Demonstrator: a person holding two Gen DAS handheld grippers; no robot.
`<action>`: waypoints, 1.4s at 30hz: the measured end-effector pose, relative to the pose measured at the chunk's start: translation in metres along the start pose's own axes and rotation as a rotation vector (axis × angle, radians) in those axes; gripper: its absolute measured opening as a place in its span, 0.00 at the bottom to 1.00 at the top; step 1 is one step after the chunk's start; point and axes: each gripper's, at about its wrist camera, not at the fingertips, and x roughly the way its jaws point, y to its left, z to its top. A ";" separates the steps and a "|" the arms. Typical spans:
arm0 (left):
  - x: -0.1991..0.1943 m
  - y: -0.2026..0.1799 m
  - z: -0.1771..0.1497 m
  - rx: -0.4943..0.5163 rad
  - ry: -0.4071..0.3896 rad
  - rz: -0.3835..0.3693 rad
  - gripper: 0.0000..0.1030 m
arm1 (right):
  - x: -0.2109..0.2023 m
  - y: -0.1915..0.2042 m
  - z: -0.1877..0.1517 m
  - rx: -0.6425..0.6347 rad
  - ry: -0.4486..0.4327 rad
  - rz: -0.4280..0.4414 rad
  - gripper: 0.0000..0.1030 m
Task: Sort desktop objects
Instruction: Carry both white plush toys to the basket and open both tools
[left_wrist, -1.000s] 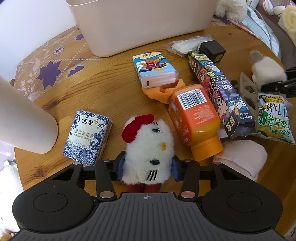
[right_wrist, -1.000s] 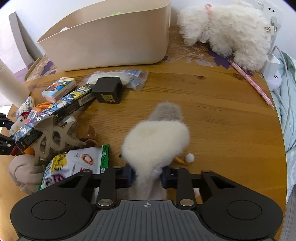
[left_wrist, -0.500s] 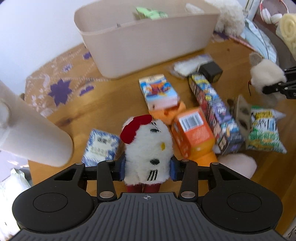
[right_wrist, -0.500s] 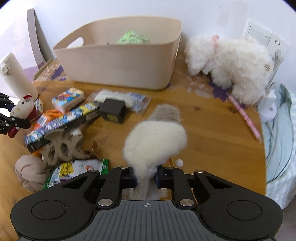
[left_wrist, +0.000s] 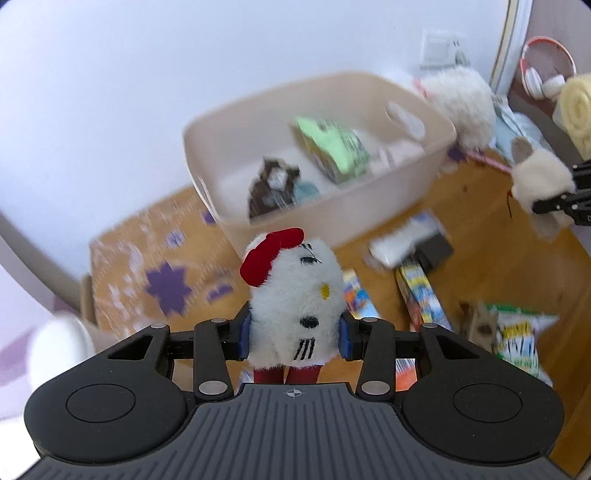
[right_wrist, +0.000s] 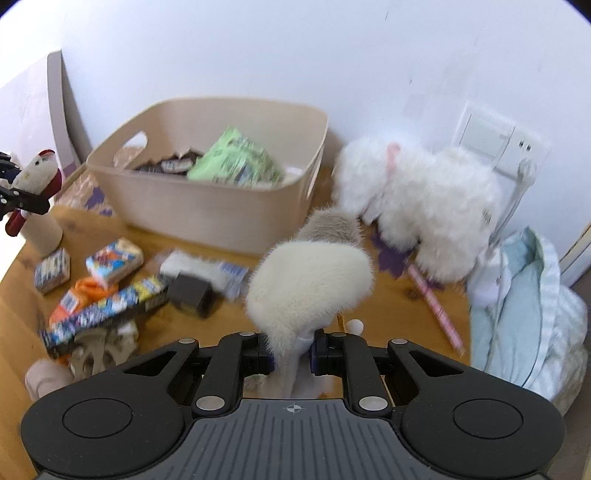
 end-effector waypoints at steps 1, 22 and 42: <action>-0.003 0.003 0.007 0.000 -0.010 0.008 0.42 | -0.002 -0.001 0.005 -0.001 -0.011 -0.006 0.14; 0.010 0.014 0.089 -0.063 -0.094 0.072 0.42 | 0.018 0.030 0.127 -0.076 -0.133 -0.022 0.15; 0.086 0.010 0.119 -0.189 -0.047 0.067 0.43 | 0.097 0.045 0.136 -0.012 -0.034 0.009 0.20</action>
